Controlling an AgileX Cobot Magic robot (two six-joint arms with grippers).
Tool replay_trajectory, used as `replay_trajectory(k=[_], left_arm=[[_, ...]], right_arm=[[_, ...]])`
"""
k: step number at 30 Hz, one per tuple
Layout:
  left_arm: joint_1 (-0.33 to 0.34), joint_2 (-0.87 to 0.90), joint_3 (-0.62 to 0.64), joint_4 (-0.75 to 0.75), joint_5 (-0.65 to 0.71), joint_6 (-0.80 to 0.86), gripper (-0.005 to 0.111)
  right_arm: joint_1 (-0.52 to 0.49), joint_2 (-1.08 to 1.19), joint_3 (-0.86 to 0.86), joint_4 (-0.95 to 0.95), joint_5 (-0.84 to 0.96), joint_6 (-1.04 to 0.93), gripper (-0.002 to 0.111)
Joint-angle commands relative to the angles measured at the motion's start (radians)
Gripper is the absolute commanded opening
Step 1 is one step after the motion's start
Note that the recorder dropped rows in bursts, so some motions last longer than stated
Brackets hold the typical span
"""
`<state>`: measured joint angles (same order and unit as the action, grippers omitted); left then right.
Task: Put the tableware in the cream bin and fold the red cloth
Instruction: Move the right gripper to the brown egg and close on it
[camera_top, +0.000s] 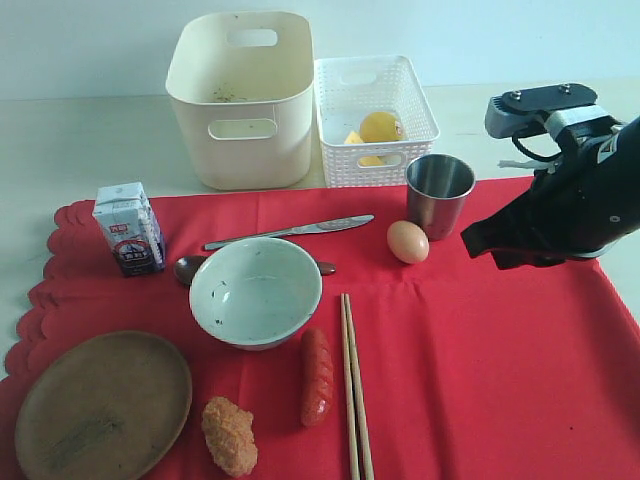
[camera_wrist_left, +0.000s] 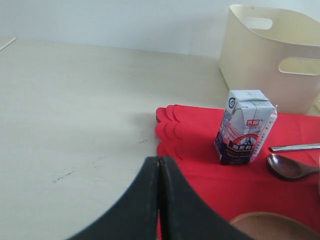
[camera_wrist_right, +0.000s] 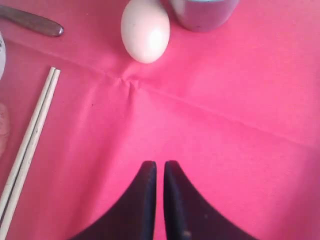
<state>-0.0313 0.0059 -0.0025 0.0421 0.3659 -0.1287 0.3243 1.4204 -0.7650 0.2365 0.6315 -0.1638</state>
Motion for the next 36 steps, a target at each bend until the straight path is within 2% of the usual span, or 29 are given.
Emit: replay_trajectory(k=[1, 36], left_arm=[[0.002, -0.006, 0.002, 0.000, -0.011, 0.001, 0.000], [0.002, -0.006, 0.002, 0.000, -0.011, 0.001, 0.000]], right_arm=[[0.001, 0.003, 0.003, -0.004, -0.010, -0.012, 0.007], [0.001, 0.113, 0.005, 0.013, -0.059, -0.018, 0.007]])
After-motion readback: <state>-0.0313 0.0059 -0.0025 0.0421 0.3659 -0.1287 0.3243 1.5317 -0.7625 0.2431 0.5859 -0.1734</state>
